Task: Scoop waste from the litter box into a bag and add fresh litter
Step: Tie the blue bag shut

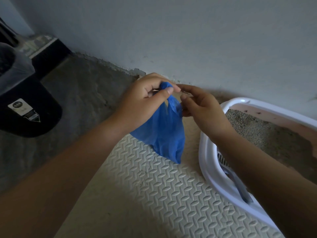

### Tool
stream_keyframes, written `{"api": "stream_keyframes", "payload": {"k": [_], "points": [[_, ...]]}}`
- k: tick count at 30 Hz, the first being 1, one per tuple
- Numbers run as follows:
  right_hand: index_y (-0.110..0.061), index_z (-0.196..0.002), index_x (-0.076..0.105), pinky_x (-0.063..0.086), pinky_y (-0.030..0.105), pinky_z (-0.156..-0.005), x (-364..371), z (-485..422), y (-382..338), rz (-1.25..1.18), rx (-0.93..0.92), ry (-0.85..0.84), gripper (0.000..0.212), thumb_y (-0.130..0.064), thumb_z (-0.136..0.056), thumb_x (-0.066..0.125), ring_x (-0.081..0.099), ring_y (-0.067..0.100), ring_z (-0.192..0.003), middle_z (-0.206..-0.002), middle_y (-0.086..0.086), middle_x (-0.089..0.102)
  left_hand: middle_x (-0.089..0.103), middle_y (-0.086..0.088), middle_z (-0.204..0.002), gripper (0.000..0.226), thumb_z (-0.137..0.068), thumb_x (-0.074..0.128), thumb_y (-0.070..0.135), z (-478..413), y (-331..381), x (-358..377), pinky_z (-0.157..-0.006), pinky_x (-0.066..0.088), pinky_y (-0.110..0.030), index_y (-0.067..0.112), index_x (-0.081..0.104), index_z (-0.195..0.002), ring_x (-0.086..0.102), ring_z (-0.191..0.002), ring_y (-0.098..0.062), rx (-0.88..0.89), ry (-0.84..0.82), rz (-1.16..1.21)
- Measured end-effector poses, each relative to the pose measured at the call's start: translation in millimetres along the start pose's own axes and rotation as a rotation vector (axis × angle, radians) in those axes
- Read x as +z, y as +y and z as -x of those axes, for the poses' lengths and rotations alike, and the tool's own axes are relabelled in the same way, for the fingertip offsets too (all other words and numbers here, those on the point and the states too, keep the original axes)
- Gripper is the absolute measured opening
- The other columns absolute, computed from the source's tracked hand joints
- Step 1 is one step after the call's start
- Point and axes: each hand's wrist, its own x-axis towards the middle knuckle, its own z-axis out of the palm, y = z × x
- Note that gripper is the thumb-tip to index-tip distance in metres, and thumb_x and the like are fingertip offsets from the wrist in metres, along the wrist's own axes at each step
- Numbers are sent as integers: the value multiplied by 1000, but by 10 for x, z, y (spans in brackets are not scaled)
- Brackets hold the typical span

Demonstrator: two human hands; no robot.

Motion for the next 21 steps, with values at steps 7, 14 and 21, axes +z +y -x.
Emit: {"api": "stream_keyframes", "payload": {"k": [7,14,21], "points": [[-21,-101,70,54,50,-80,18,-38,-74,76,-76,-21,17,-13,-94,57,68,35,-83,-88,18,71,66,-3,-92,18,-89,51,7,21,63,37,-88,45,-24,11,69,-88,63,-94,-14,-22,-95,237],[-21,-94,72,56,40,-76,9,-60,-4,165,-112,-85,17,-10,-92,59,68,25,-75,-84,3,72,69,3,-89,19,-84,51,18,11,13,28,-87,46,-27,18,70,-84,64,-95,-15,-62,-86,328],[-30,-79,66,49,18,-75,-169,-106,-4,143,-129,84,18,-14,-86,68,64,5,-76,-83,-7,69,70,7,-91,21,-89,48,12,31,-51,43,-86,45,-21,16,68,-87,64,-97,-8,-117,17,281]]}}
